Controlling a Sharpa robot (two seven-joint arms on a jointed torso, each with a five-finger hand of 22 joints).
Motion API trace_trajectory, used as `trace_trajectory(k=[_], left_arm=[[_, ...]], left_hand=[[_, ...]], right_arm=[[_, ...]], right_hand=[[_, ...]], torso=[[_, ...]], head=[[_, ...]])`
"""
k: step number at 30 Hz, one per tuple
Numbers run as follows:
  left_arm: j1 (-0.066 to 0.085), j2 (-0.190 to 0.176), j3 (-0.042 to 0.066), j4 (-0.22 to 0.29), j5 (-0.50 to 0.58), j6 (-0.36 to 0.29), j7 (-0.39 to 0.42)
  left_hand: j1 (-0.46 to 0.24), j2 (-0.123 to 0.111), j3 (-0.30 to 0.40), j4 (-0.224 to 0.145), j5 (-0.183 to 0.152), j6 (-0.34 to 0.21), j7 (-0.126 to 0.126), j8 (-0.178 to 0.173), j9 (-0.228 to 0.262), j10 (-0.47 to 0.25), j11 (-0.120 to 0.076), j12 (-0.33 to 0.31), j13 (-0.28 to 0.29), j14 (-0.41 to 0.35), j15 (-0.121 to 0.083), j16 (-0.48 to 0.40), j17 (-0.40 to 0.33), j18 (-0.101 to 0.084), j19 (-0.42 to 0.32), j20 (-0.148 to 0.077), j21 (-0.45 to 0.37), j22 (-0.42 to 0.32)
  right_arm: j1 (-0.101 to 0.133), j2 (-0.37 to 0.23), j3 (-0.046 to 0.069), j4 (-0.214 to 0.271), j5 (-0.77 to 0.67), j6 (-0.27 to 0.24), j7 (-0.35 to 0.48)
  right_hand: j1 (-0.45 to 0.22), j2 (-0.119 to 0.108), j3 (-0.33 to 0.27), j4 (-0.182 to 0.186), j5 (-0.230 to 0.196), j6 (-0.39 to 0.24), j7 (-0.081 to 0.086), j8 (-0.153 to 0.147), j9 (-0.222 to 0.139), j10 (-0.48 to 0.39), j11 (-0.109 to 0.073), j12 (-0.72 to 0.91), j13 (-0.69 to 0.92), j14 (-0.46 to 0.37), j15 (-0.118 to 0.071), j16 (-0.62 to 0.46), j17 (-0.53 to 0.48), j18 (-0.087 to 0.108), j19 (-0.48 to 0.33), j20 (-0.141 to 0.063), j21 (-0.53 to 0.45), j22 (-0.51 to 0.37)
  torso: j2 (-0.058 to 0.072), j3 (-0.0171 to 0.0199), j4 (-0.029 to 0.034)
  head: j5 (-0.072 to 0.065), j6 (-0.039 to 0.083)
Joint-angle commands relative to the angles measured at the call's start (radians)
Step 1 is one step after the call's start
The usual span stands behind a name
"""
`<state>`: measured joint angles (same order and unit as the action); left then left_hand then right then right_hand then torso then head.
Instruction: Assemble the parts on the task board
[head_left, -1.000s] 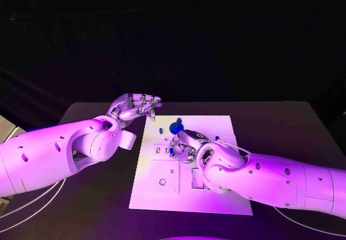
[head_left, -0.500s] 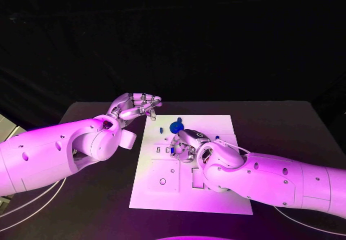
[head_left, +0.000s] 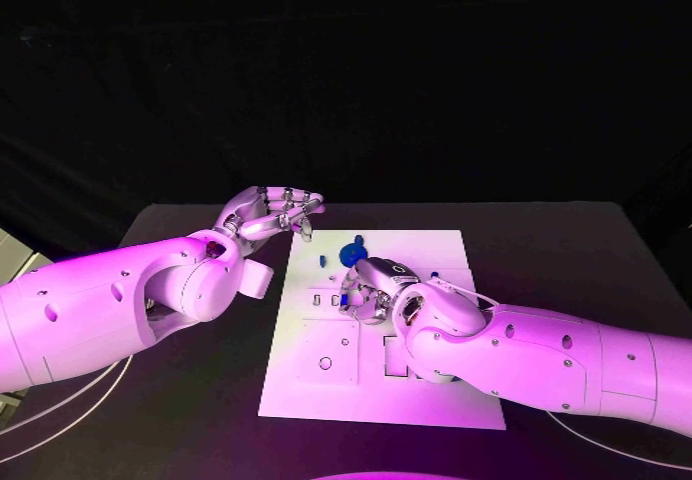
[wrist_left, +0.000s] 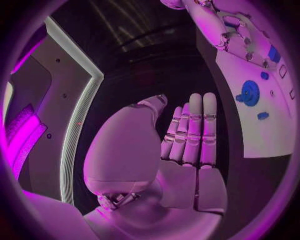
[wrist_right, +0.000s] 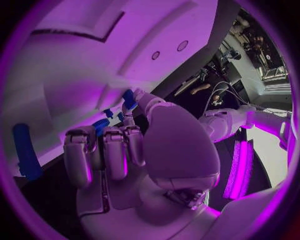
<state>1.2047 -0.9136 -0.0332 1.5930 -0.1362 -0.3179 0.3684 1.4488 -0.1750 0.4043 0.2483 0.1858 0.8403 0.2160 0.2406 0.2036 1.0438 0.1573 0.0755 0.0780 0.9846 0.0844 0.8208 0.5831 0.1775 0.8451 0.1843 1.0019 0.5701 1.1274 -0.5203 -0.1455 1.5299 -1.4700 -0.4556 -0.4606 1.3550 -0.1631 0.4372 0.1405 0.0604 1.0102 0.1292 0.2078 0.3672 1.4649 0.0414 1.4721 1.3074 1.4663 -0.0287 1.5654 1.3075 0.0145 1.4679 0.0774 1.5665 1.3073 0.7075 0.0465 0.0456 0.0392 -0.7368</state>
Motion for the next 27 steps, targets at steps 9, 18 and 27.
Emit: trace_trajectory(k=[9, 18, 27], left_arm=[[0.001, 0.001, 0.001, 0.002, 0.0, 0.021, 0.001], [0.001, 0.001, 0.001, 0.001, 0.0, 0.022, -0.002], [0.001, 0.002, 0.001, 0.0, -0.001, 0.022, -0.003]], left_hand=[[-0.013, -0.001, 0.006, 0.001, -0.005, -0.002, -0.001, -0.001, 0.001, 0.002, -0.002, -0.002, 0.001, -0.004, 0.002, 0.004, -0.001, 0.007, -0.008, 0.0, 0.004, 0.001], [-0.014, -0.001, 0.006, 0.001, -0.005, -0.003, -0.001, -0.001, 0.002, 0.001, -0.002, -0.002, 0.001, -0.005, 0.002, 0.004, -0.001, 0.007, -0.009, 0.0, 0.005, 0.001], [-0.014, -0.001, 0.006, 0.001, -0.005, -0.003, -0.001, -0.001, 0.002, 0.001, -0.002, -0.002, 0.001, -0.005, 0.002, 0.004, -0.001, 0.007, -0.009, 0.0, 0.005, 0.001]], right_arm=[[-0.002, 0.001, -0.001, -0.005, -0.009, 0.021, 0.014], [-0.002, 0.0, -0.001, -0.005, -0.004, 0.015, 0.029], [-0.002, -0.003, -0.001, 0.002, -0.002, 0.001, 0.036]], right_hand=[[-0.013, -0.011, -0.005, 0.002, -0.002, -0.024, 0.006, -0.013, -0.006, 0.03, 0.011, -0.014, 0.179, 0.104, 0.01, 0.005, 0.263, -0.014, 0.103, 0.008, 0.004, 0.263], [-0.035, -0.034, -0.014, 0.01, -0.002, -0.064, 0.022, -0.035, -0.018, -0.003, 0.026, -0.058, 0.146, 0.104, 0.023, 0.005, 0.262, -0.014, 0.103, 0.02, 0.004, 0.263], [-0.059, -0.055, -0.045, 0.033, -0.002, -0.079, 0.025, -0.042, -0.024, -0.025, 0.03, -0.088, 0.124, 0.103, 0.028, 0.003, 0.259, -0.014, 0.103, 0.026, 0.004, 0.263]], torso=[[0.0, -0.0007, 0.0004], [0.0, -0.0006, 0.0001], [0.0, -0.0005, 0.0005]], head=[[0.0, 0.0], [-0.001, 0.0], [-0.002, 0.0]])
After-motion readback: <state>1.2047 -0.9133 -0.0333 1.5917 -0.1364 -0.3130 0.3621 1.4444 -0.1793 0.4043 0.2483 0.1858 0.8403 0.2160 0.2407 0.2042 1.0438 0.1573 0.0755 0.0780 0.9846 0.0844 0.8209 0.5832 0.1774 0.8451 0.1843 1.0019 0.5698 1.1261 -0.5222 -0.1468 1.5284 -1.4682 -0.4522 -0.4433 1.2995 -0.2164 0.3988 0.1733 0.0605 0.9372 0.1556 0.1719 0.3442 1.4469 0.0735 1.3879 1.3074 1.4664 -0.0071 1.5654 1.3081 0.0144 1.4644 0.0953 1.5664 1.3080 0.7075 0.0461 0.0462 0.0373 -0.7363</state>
